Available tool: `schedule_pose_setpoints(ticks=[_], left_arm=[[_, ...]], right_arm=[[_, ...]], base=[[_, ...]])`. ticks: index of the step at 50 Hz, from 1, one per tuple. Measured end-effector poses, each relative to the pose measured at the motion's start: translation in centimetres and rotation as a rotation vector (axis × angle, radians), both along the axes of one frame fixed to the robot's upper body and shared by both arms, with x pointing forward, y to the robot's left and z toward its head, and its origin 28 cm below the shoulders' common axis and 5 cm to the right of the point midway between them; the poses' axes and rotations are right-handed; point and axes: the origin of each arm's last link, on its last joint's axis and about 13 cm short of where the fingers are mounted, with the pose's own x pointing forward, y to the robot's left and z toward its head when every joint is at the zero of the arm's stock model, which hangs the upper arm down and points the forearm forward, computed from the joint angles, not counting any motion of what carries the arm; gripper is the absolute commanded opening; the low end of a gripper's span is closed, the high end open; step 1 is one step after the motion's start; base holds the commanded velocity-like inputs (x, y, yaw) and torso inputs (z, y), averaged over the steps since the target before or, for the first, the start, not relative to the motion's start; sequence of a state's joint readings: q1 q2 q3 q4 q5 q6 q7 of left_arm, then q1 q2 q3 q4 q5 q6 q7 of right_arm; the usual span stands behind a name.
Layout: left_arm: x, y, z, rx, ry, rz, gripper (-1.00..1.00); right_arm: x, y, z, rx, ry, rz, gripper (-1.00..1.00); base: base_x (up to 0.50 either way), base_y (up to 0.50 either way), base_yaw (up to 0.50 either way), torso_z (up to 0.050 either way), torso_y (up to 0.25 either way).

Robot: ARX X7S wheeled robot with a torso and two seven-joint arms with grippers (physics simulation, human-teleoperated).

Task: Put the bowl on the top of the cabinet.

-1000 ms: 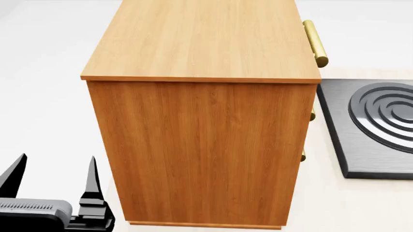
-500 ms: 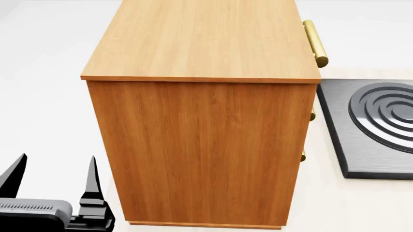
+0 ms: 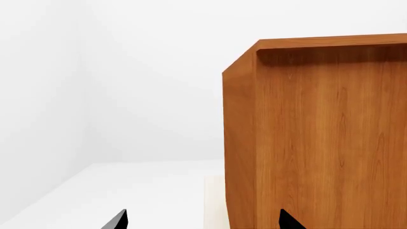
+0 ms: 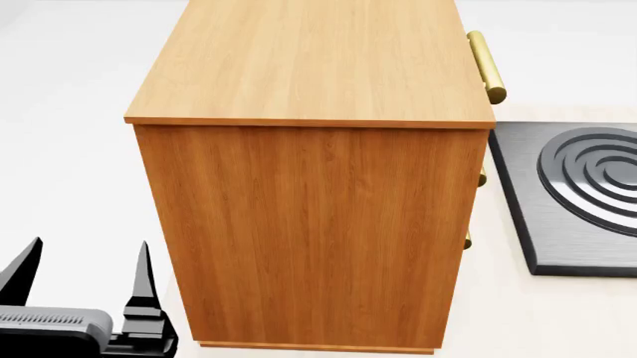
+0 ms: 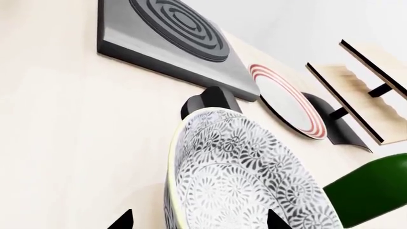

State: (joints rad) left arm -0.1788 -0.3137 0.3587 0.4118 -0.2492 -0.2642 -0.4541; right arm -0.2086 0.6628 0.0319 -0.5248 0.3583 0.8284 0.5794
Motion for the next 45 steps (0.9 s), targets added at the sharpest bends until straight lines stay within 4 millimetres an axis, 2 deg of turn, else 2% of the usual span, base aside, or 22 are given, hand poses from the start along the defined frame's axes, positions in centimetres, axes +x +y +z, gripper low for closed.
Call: schedule_pose_setpoints(ticks=[45], left_arm=[[0.04,0.02,-0.05,-0.002,0.002,0.001,1.00]], right_arm=[[0.17,-0.11,-0.44,0.000,0.011,-0.006,1.00]], base=[[0.00,0.00,0.00,0.000,0.000]])
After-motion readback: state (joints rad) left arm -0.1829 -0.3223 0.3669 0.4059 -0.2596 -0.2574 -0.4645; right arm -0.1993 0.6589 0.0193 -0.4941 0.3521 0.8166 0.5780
